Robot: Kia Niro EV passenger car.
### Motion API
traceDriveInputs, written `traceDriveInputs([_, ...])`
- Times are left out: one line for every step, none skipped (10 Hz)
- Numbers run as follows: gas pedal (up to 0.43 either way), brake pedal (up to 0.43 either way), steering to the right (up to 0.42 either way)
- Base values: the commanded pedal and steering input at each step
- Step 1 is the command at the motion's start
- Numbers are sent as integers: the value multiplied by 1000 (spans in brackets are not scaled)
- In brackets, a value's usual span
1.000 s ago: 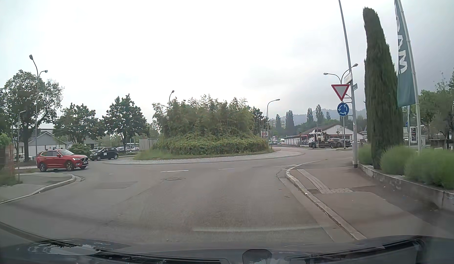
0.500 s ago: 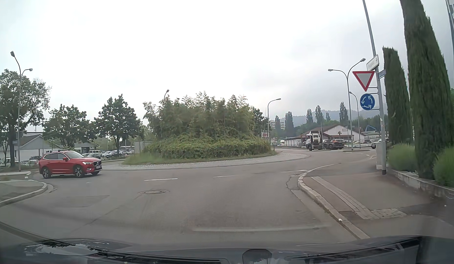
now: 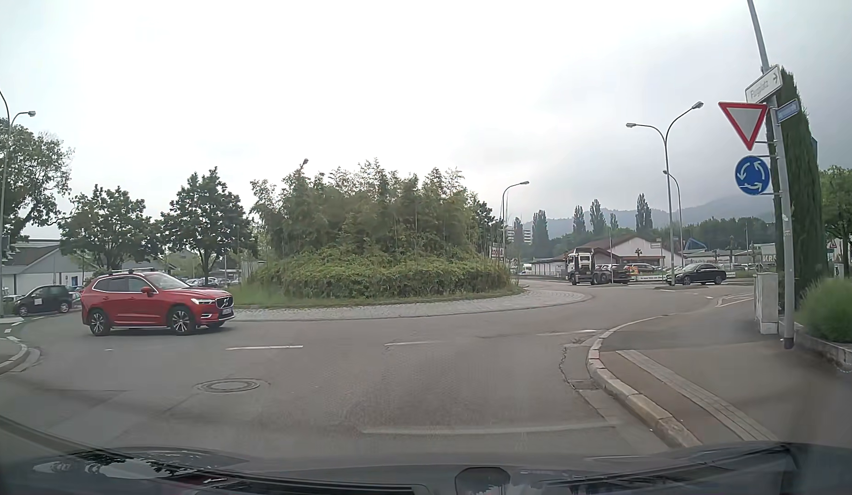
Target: Follow the waypoints while adhering to traffic rules and regulations
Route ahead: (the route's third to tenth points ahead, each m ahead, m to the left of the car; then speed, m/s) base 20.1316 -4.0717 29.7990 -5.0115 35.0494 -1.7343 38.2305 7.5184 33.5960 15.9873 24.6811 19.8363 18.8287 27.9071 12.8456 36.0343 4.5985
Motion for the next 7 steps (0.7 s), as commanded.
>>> traceDriveInputs([0, 140, 3])
traceDriveInputs([0, 122, 4])
traceDriveInputs([0, 55, 18])
traceDriveInputs([0, 24, 25])
traceDriveInputs([0, 18, 20])
traceDriveInputs([0, 18, 9])
traceDriveInputs([0, 6, 9])
